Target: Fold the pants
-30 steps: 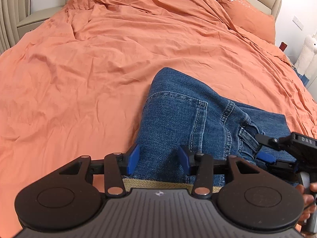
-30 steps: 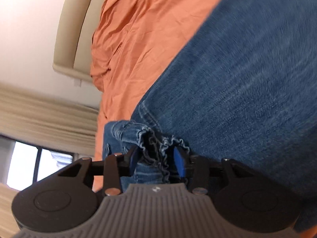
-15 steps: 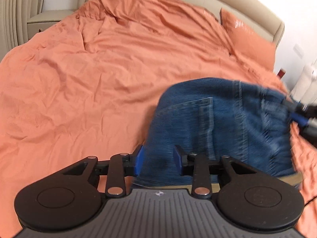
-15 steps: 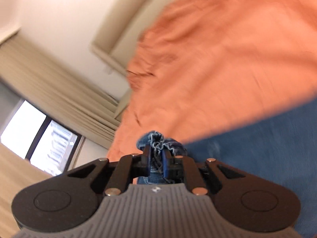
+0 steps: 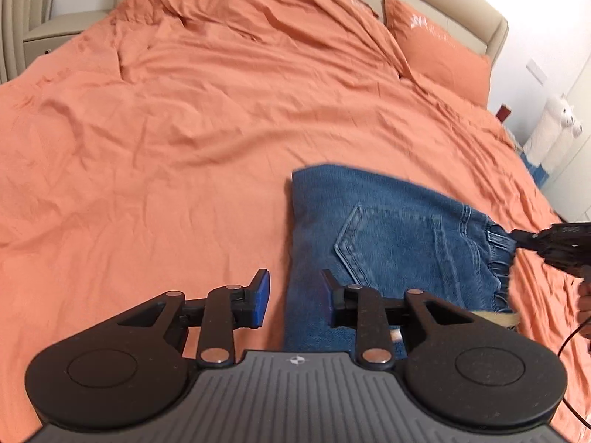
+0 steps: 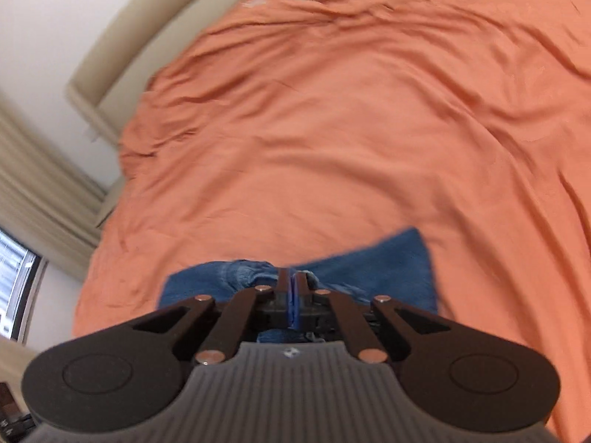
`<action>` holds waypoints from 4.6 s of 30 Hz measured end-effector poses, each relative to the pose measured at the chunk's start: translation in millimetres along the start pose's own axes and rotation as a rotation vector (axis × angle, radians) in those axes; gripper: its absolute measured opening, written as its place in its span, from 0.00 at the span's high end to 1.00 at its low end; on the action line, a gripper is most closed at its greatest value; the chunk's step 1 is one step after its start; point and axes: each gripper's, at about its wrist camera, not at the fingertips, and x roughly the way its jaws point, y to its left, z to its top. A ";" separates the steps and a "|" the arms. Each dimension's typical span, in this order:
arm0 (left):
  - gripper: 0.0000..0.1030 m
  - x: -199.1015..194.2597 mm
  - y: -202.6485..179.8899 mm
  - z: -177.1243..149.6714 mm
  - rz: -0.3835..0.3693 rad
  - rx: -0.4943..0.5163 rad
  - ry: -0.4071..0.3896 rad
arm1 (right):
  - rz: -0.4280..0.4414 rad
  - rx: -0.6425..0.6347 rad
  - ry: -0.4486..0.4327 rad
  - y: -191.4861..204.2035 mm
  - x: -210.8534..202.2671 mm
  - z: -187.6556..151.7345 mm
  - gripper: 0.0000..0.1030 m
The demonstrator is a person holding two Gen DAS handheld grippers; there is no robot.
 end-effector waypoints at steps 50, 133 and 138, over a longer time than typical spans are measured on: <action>0.69 16.9 -31.2 -3.9 0.022 0.031 0.046 | 0.019 -0.130 -0.045 12.9 5.4 22.7 0.91; 0.56 -28.9 -97.6 -75.6 0.412 0.650 0.271 | -0.060 -0.129 -0.221 -65.7 -88.3 -110.0 0.60; 0.29 -27.9 -101.2 -48.1 0.354 0.590 0.188 | 0.037 -0.121 -0.204 -63.8 -77.6 -97.1 0.42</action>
